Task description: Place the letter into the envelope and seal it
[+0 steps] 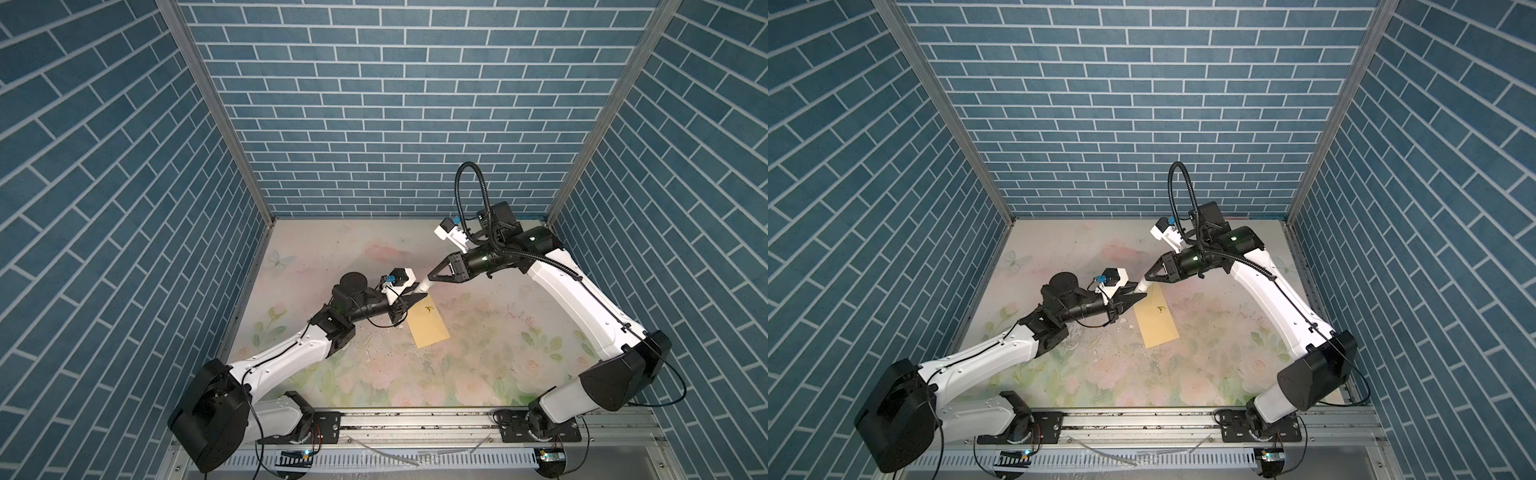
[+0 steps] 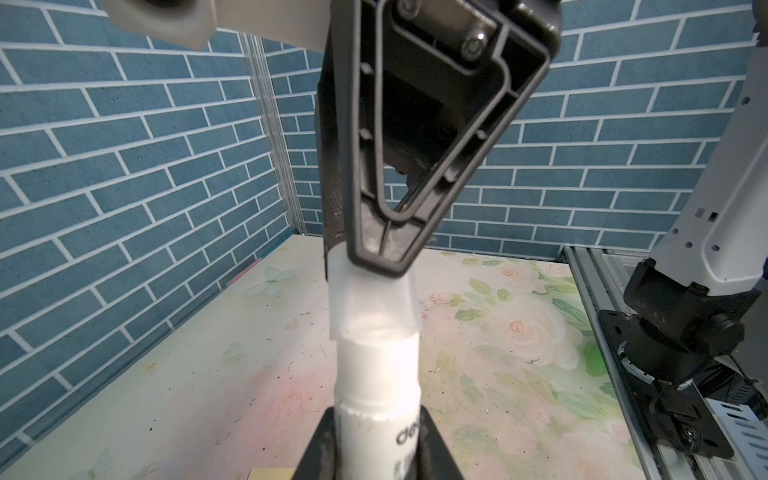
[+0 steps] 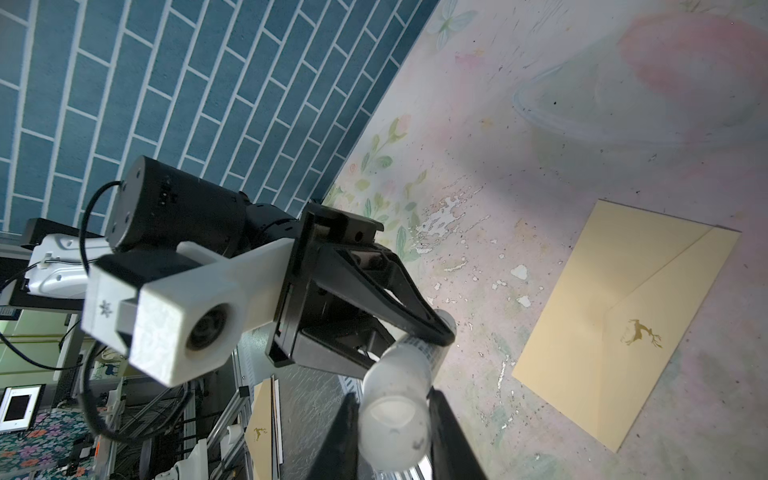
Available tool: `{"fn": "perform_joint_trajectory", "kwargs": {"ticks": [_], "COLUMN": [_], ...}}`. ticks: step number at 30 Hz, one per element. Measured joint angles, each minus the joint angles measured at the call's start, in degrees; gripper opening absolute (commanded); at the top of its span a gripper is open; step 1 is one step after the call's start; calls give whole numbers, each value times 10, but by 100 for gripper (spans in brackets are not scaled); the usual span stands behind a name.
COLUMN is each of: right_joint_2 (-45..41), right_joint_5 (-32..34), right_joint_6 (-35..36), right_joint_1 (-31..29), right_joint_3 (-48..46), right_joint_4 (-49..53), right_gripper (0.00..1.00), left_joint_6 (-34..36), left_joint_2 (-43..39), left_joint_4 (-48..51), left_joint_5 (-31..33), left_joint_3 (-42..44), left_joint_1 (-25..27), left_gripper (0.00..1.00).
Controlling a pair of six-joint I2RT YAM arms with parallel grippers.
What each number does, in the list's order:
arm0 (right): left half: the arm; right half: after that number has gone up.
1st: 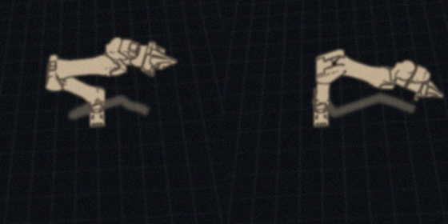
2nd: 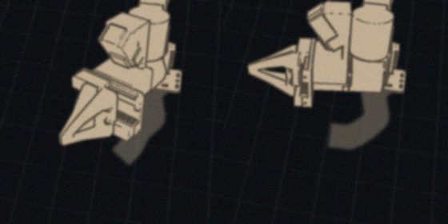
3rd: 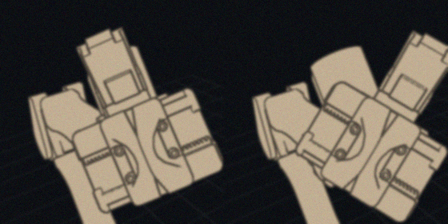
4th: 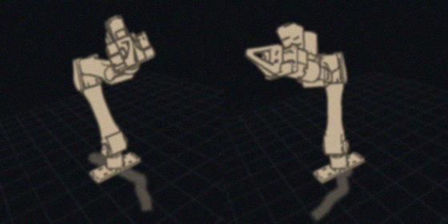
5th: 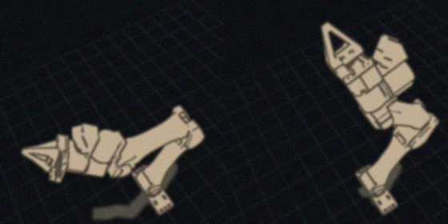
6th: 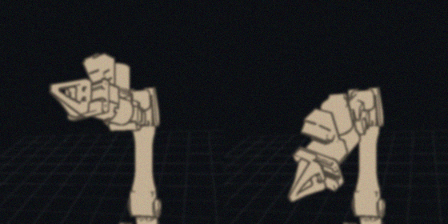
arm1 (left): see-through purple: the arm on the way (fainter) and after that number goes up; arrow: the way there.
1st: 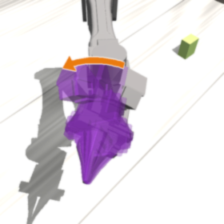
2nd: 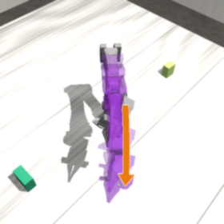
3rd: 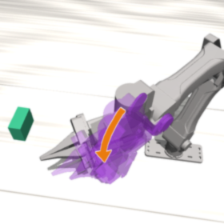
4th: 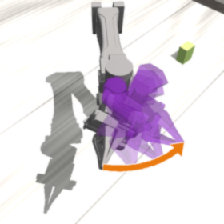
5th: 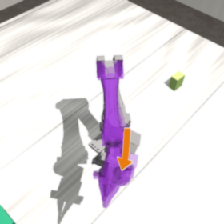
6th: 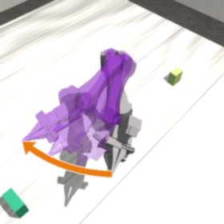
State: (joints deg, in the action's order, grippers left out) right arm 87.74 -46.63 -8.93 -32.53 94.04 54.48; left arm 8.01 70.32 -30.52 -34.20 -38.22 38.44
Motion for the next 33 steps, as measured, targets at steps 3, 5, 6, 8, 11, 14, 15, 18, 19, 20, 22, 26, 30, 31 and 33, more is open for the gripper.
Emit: {"fn": "perform_joint_trajectory", "kwargs": {"ticks": [3, 5, 6, 8, 11, 14, 15, 18, 19, 20, 22, 26, 30, 31, 33], "right_joint_2": [0, 0, 0, 0, -2, -5, -6, -9, -9, -10, -10, -10, -10, -10, -10], "right_joint_5": [9, 16, 20, 31, 53, 82, 92, 120, 128, 134, 145, 163, 174, 175, 178], "right_joint_6": [0, 3, 4, 5, 16, 28, 34, 45, 49, 50, 54, 58, 57, 57, 50], "right_joint_1": [-5, -9, -11, -16, -26, -39, -43, -56, -60, -63, -70, -80, -89, -90, -93], "right_joint_3": [0, 0, 0, 0, 0, 0, 0, 0, 0, 0, 0, -2, -29, -40, -61], "right_joint_4": [0, 0, 0, 0, 0, 0, 0, 0, 0, 0, 0, -4, -29, -37, -53], "right_gripper": [12, 12, 12, 12, 11, 10, 9, 6, 6, 5, 4, 2, 0, 0, 0], "left_joint_6": [0, 0, 0, -1, -6, -9, -10, -12, -14, -16, -20, -29, -39, -41, -43], "left_joint_2": [0, 1, 1, 1, 2, 5, 6, 7, 7, 7, 7, 7, 11, 13, 18], "left_joint_4": [3, 6, 8, 11, 14, 15, 15, 15, 14, 12, 6, -11, -20, -20, -18], "left_joint_5": [-1, -2, -2, -2, -2, -5, -5, -6, -6, -6, -6, -5, 0, 2, 4], "left_joint_3": [0, 0, 0, 1, 2, 3, 3, 3, 3, 4, 7, 15, 27, 32, 39], "left_joint_1": [0, 0, 0, 0, 0, 0, 0, 0, 0, 0, 0, 0, 0, 0, 0], "left_gripper": [0, 0, 0, 0, 0, 0, 0, 0, 0, 0, 0, 0, 0, 0, 0]}}
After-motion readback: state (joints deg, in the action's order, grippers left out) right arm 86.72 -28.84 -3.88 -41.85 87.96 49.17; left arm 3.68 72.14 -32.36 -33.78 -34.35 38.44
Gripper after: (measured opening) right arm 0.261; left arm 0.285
